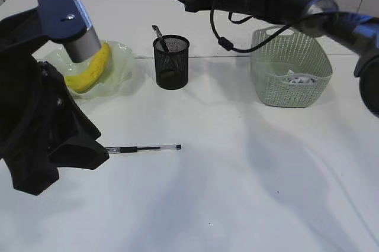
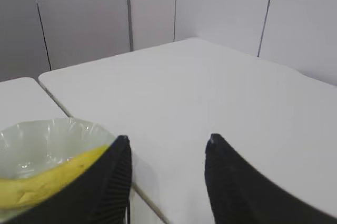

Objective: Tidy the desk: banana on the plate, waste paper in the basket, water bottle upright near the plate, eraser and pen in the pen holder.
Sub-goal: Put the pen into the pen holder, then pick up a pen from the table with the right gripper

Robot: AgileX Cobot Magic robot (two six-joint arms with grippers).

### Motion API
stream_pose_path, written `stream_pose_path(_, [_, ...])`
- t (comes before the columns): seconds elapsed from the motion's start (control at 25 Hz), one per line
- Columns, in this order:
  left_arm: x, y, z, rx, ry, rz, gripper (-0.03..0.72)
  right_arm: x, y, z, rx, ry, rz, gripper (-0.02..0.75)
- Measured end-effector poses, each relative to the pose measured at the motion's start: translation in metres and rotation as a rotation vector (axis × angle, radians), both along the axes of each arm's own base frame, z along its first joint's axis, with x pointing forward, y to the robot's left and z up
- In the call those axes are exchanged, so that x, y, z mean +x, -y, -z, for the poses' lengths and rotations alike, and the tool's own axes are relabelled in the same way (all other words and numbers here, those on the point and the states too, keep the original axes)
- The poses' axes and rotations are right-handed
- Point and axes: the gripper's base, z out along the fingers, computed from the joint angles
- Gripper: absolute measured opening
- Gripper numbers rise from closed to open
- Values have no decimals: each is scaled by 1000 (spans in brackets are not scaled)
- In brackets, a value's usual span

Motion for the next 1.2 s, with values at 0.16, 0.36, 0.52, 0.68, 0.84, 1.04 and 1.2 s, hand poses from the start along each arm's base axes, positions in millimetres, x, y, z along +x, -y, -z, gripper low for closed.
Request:
stream_pose_path(0.16, [0,0,0,2,-3,1,245,-9,8,-29,-83,-151,26,345])
stream_pose_path(0.36, [0,0,0,3,-4,1,245,-31,19,-68,-180,-377,98,343])
stream_pose_path(0.52, [-1,0,0,-5,-23,-30,245,-50,27,-101,-156,-516,175,322])
stream_pose_path(0.68, [-1,0,0,-22,-53,-84,245,-68,35,-110,-199,-711,235,312])
stream_pose_path(0.84, [-1,0,0,-47,-101,-170,245,-84,41,-108,-282,-883,254,312])
stream_pose_path(1.04, [-4,-5,-7,-84,-112,-247,245,-93,45,-124,-254,-914,301,312])
stream_pose_path(1.2, [-8,-21,-22,-93,-30,-346,245,-106,43,-147,-213,-898,320,311])
